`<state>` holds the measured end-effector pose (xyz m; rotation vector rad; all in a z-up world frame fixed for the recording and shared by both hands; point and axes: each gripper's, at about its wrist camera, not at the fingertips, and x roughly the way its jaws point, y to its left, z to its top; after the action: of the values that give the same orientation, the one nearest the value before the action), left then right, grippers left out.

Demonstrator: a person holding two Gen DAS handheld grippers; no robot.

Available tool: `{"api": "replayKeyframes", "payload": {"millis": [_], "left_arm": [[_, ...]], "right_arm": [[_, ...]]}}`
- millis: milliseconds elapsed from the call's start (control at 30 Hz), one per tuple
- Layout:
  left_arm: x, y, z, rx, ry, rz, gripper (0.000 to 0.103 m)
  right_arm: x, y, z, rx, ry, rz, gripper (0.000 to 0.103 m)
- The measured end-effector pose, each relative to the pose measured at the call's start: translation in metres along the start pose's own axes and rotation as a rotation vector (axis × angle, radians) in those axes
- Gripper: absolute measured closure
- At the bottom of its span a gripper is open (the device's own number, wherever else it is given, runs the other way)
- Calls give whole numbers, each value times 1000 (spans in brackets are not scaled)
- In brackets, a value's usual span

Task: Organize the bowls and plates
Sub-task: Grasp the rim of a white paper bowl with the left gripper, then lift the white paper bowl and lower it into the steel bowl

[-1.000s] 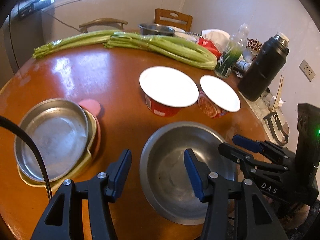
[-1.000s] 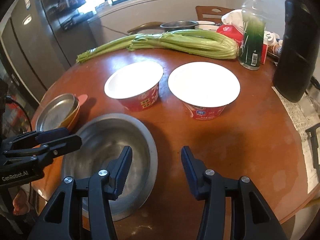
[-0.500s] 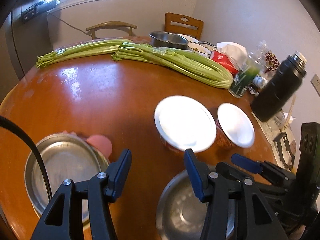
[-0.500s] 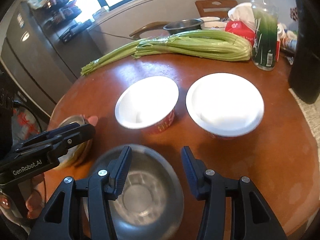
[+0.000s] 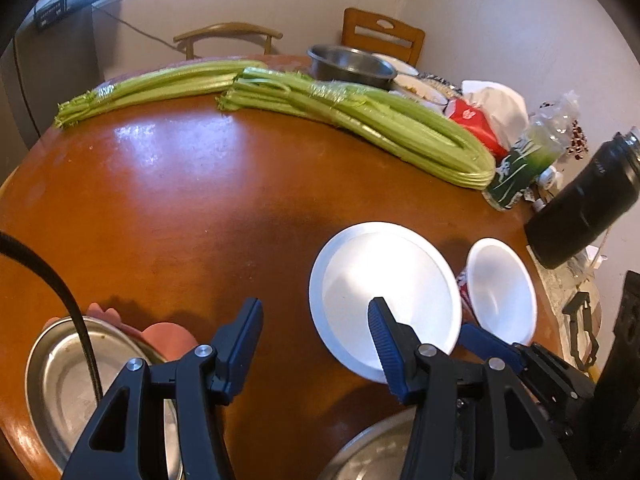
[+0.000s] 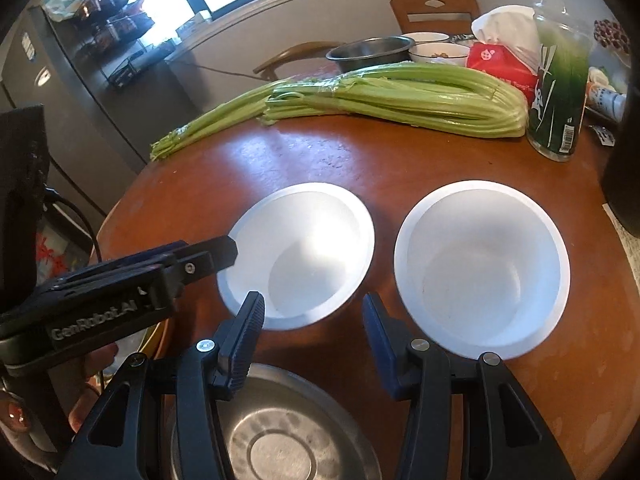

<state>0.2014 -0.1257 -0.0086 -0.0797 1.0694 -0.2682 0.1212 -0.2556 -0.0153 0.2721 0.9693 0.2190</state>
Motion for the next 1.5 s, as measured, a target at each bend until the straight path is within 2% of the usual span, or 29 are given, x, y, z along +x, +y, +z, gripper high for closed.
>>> {"api": "replayKeyframes", "payload": {"millis": [467, 567, 733, 1500], "left_arm": [[30, -4, -1, -1, 60, -24, 49], [31, -7, -4, -3, 72, -68, 59], [26, -10, -6, 11, 54, -69, 60], [-27, -11, -22, 18, -39, -66, 60]], "right_arm": [[18, -1, 4, -57, -2, -45, 56], [19, 4, 3, -84, -4, -47, 59], [16, 10, 2, -124, -17, -60, 63], [-25, 34, -8, -187, -83, -38, 63]]}}
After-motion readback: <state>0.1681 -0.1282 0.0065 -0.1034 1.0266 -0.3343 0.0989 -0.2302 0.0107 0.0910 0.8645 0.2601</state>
